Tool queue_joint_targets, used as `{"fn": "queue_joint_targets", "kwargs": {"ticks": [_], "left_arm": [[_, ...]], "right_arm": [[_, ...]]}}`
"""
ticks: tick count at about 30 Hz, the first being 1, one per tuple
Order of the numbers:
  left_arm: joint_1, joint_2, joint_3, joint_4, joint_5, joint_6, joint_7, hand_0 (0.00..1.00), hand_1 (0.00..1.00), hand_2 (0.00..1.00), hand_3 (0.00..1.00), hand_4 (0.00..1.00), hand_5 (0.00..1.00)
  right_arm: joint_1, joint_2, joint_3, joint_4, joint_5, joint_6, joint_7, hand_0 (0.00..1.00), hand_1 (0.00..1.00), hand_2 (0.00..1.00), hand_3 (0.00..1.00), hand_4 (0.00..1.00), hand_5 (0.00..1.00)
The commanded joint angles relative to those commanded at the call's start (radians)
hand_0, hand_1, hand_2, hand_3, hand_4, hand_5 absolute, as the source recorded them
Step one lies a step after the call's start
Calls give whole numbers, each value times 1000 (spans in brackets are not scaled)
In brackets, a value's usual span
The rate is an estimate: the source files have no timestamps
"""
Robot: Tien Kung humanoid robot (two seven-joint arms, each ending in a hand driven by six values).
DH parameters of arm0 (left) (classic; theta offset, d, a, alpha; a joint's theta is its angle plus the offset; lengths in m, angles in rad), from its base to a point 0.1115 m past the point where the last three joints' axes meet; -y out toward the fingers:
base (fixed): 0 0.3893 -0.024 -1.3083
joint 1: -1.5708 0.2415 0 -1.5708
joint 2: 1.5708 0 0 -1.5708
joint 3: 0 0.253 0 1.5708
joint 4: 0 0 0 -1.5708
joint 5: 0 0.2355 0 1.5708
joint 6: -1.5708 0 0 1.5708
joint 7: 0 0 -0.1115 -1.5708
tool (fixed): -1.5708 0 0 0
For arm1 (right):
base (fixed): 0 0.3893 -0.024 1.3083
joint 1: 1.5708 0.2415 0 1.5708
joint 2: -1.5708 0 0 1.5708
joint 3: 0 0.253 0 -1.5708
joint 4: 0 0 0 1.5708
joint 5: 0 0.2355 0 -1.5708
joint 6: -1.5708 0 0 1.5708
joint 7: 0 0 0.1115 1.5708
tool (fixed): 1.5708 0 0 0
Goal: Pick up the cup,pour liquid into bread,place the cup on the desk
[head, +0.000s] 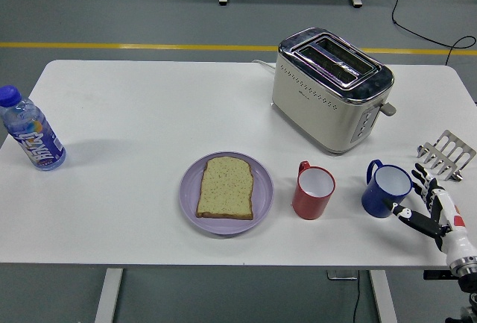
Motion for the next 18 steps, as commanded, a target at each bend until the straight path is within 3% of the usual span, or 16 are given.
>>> {"fn": "queue_joint_targets", "kwargs": {"ticks": [18], "left_arm": [[-1, -1, -2, 0, 1, 2, 2, 690, 756, 773, 611, 396, 998]], "right_arm": [[38, 9, -40, -37, -16, 0, 0, 996, 885, 959, 998, 998, 238]]}}
